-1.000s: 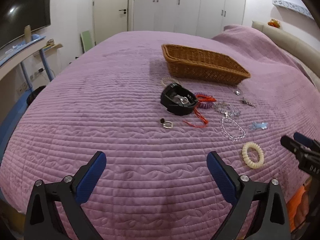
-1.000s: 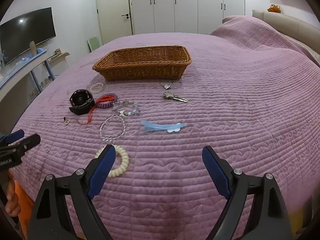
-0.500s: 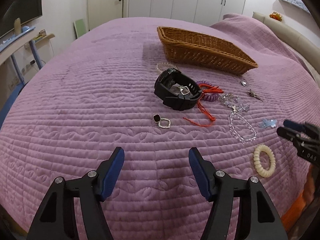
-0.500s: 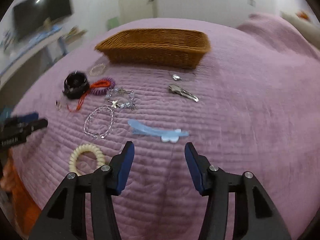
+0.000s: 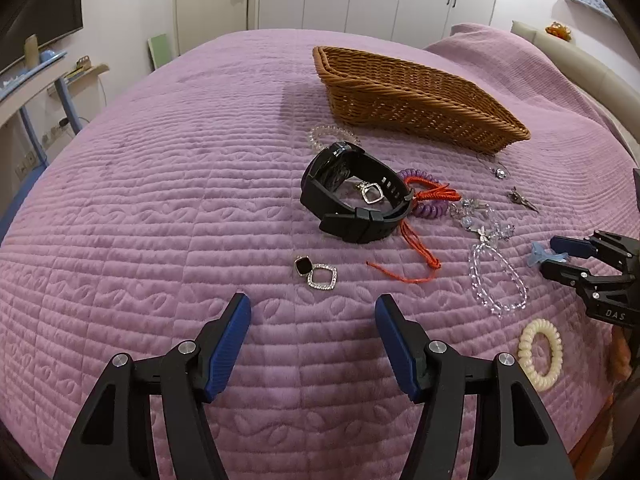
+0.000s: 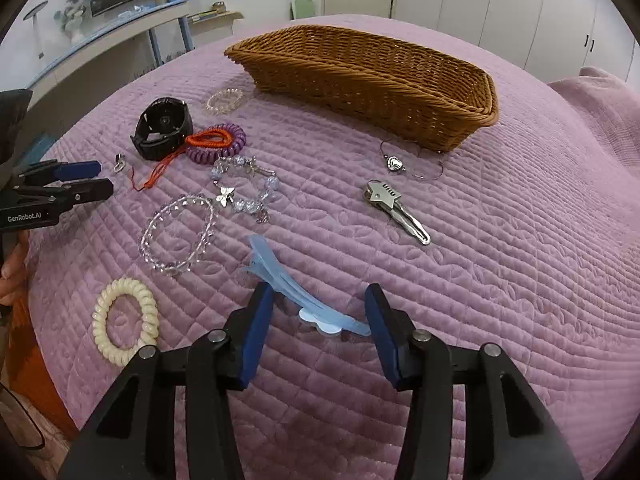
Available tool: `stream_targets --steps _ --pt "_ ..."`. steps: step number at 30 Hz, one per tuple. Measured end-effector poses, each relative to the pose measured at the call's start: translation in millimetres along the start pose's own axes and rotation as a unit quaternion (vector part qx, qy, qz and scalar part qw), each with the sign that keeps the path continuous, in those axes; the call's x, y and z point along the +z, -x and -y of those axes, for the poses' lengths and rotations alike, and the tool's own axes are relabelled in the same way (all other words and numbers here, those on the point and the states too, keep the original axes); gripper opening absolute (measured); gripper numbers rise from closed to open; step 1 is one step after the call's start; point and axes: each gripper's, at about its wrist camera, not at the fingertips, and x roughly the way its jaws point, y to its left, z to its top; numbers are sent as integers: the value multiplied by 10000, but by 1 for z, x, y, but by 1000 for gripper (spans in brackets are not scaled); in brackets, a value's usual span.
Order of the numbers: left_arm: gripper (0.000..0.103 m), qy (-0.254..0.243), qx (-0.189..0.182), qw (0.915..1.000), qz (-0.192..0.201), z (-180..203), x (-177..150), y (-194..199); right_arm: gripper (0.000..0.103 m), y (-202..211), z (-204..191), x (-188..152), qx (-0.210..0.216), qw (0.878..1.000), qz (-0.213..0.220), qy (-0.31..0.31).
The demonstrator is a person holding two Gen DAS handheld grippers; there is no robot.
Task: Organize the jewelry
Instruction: 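Grasp the blue hair clip with the right tool while the left tool grasps the square earring, then carry the clip and earring into the basket and open both tools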
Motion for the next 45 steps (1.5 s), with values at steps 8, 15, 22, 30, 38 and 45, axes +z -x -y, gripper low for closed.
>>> stream_targets --steps 8,15,22,30,38,45 --pt "66 9 -25 10000 12 -3 0 2 23 5 -9 -1 -276 9970 46 -718" --pt "66 32 -103 9999 60 -7 2 0 22 8 -19 -10 -299 9921 104 -1216" --pt "53 100 -11 9999 51 -11 15 -9 24 -1 -24 -4 -472 9930 125 -1074" --pt "19 8 -146 9996 252 -8 13 0 13 8 -28 -8 -604 9920 288 -1067" --pt "19 -197 -568 9945 853 0 22 35 13 30 -24 0 -359 9879 633 -1372" --pt "19 -507 -840 9843 1465 25 83 61 13 61 -8 47 -415 9817 1181 -1437"
